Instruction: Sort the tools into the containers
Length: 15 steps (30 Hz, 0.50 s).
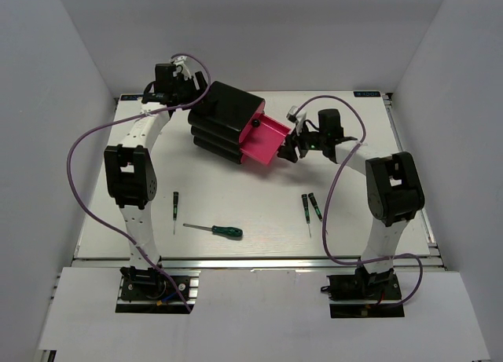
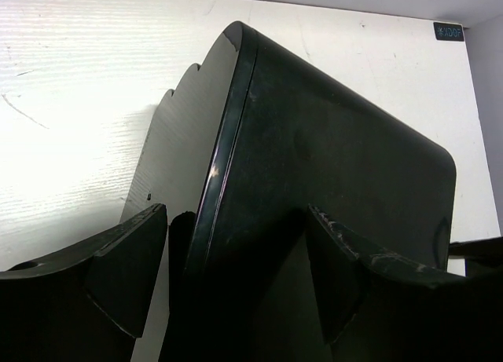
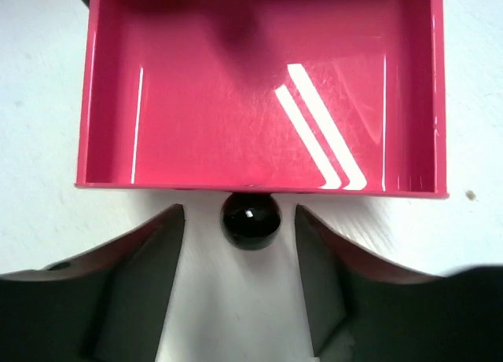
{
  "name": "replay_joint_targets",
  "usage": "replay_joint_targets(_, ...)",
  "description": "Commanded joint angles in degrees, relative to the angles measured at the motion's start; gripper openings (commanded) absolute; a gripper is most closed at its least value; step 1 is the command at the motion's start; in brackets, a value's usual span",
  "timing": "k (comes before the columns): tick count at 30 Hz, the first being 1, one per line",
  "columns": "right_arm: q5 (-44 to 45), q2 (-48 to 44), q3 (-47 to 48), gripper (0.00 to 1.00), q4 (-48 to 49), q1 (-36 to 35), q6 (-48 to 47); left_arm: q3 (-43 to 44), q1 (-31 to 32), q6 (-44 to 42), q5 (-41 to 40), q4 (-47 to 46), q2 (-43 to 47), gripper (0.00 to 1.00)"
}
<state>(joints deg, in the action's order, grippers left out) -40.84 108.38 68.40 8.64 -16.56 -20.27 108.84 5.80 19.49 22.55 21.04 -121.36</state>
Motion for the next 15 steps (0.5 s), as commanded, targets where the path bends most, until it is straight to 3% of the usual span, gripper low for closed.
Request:
replay_joint_targets(1, -0.2, -3.4, -0.8, 0.65, -1.6, 0.7, -2.0, -0.3, -0.5, -1.7, -2.5, 7.4, -0.3, 0.8)
replay_joint_targets(2, -0.2, -3.9, -1.5, 0.76, -1.5, 0.7, -2.1, -0.1, -0.6, -1.7, -3.6, 7.9, 0.0, 0.81)
replay_joint_targets(3, -0.4, -4.3, -1.8, 0.79, -1.4, 0.6, -2.1, 0.1, -0.7, -1.6, -4.4, 8.1, 0.3, 0.82)
replay_joint_targets(10, -0.7, -11.5, -4.9, 0.85, -5.6, 1.3, -5.4, 1.9, -1.2, 0.5, -13.9, 12.0, 4.5, 0.84)
replay_joint_targets(15, -4.1, -21.4, -12.0, 0.89, -11.0, 1.0, -17.9, -1.7, -1.3, 4.4, -20.5, 14.9, 11.6, 0.84)
